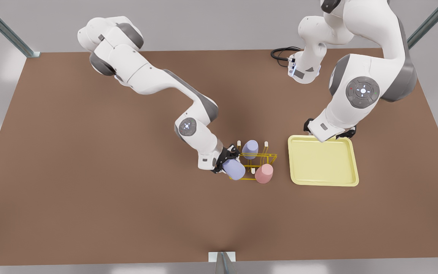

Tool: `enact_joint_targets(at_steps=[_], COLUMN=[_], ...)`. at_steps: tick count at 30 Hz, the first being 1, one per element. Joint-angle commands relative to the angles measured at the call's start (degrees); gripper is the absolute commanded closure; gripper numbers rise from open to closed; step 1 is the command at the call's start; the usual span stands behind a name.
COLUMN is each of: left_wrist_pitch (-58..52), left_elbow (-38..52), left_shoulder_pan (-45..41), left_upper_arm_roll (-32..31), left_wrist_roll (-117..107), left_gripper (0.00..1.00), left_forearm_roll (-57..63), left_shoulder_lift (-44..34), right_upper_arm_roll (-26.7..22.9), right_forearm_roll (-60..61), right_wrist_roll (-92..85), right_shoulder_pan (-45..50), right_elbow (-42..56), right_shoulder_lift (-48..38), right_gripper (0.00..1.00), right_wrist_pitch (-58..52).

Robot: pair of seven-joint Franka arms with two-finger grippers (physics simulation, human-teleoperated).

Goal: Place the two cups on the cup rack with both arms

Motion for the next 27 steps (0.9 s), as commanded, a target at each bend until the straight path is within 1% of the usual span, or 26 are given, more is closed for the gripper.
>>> enact_joint_targets(at_steps=[1,7,8,9,17,20,21,22,23,24,25,26,27], left_wrist_pitch=[-0.1,-0.1,-0.1,0.0,-0.1,-0.1,-0.1,-1.0,-1.5,-1.6,-1.6,-1.7,-1.7], left_elbow=[0.2,1.2,1.2,1.3,1.3,1.3,1.3,1.3,1.3,1.3,1.5,2.2,2.2], left_shoulder_pan=[-0.1,0.1,0.1,0.1,0.1,-0.1,-0.2,-0.4,-0.5,-0.5,-0.5,-0.5,-0.4], left_upper_arm_roll=[-0.1,0.0,0.0,0.1,0.0,0.0,-0.1,-0.2,-0.3,-0.3,-0.3,-0.2,-0.2], left_wrist_roll=[1.1,1.1,1.1,1.1,1.1,1.1,1.1,0.4,0.3,0.3,0.3,0.3,0.3], left_gripper=[0.0,0.0,0.0,0.0,0.0,0.0,0.0,0.0,0.0,0.0,0.0,0.0,0.0], left_forearm_roll=[0.1,-0.4,-0.4,-0.3,-0.4,-0.3,-0.3,-0.2,-0.2,-0.2,-0.2,-0.2,-0.2], left_shoulder_lift=[0.0,0.0,0.0,0.0,0.2,0.2,0.2,0.2,0.2,0.2,0.2,0.2,0.2], right_upper_arm_roll=[0.0,-0.1,-0.1,-0.1,0.6,1.0,2.6,2.7,1.3,-1.6,-5.4,-8.2,-9.5], right_forearm_roll=[-0.1,-0.4,-0.4,-0.2,0.0,0.2,0.2,0.3,-0.7,-3.1,-6.4,-11.4,-14.5], right_wrist_roll=[-1.7,-1.7,-1.6,-1.6,-1.5,-1.6,-1.3,0.4,7.0,12.1,14.4,13.7,10.6], right_shoulder_pan=[0.2,0.6,0.6,0.6,0.4,0.1,-1.7,-3.1,-4.5,-5.5,-5.9,-7.0,-10.2], right_elbow=[0.5,1.6,1.6,1.6,3.5,6.9,7.9,7.9,7.6,7.4,7.4,7.4,7.1], right_shoulder_lift=[0.5,1.6,1.7,1.7,1.6,1.4,0.7,-3.2,-8.9,-13.5,-16.3,-16.8,-16.2], right_gripper=[0.16,0.16,0.07,0.0,0.0,0.0,0.0,0.0,0.0,0.0,0.0,0.0,0.0], right_wrist_pitch=[0.0,0.0,0.0,0.0,-1.0,-4.6,-8.2,-14.8,-27.7,-42.0,-53.4,-58.7,-59.9])
